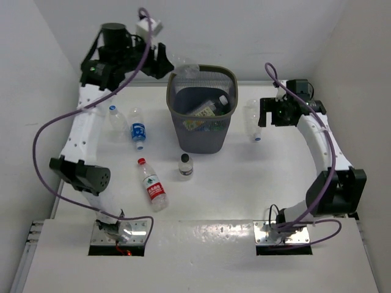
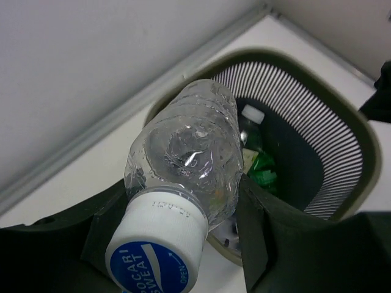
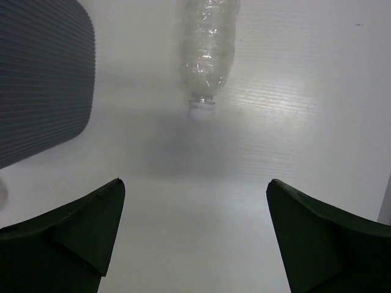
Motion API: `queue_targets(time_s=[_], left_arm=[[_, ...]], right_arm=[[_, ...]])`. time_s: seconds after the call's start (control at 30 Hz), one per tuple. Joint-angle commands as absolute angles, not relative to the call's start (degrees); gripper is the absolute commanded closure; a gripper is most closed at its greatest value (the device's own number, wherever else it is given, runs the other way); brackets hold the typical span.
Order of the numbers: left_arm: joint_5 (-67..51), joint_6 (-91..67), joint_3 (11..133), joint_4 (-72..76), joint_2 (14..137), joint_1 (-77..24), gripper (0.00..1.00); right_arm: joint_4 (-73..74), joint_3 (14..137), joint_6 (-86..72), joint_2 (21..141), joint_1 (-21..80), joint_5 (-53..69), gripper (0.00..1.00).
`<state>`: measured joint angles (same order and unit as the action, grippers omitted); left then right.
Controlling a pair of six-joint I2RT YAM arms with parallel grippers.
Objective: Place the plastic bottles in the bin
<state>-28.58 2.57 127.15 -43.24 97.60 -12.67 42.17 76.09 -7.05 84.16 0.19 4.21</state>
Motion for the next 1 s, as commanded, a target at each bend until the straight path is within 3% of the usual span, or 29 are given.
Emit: queue_targets(time_s=[0.0, 0.1, 0.13, 0.17, 0.2, 0.23, 0.3, 0.67, 0.97], left_arm=[[-21.55, 4.21, 126.92, -42.97, 96.41, -17.39, 0.77], [-13.9, 6.06, 125.78, -44.38, 98.09, -20.91, 0.75], [-12.41, 6.76, 125.77, -44.38, 99.39, -21.61, 0.7], [-8.56, 7.38, 124.99, -44.38, 99.4, -22.4, 0.61], [-6.79, 7.38, 124.98, -45.17, 100.45, -23.98, 0.37], [-5.29, 8.17, 124.98, -45.78, 100.46, -24.69, 0.28], [-2.56, 8.17, 124.98, -45.79, 101.16, -25.58, 0.0], [2.37, 7.65, 124.98, -44.21, 95.46, -28.21, 0.0], [8.26, 8.35, 111.19, -42.45, 86.49, -25.93, 0.0]], right_arm=[[35.78, 76.81, -5.19, 87.01, 0.18, 2.02, 0.04], [33.93, 78.3, -4.66, 90.61, 0.26, 1.23, 0.04], [32.53, 78.75, -4.75, 93.14, 0.26, 0.97, 0.04], [32.08, 79.19, -4.66, 93.86, 0.18, 0.79, 0.04], [31.65, 79.71, -4.66, 94.65, 0.44, 0.53, 0.05], [30.25, 80.06, -4.4, 96.31, 0.61, 0.18, 0.05], [29.45, 81.2, -4.48, 99.91, 1.31, -0.78, 0.05], [24.26, 87.0, -4.92, 112.14, 5.54, -5.7, 0.06], [20.66, 92.98, -3.08, 122.78, 6.15, -12.12, 0.06]])
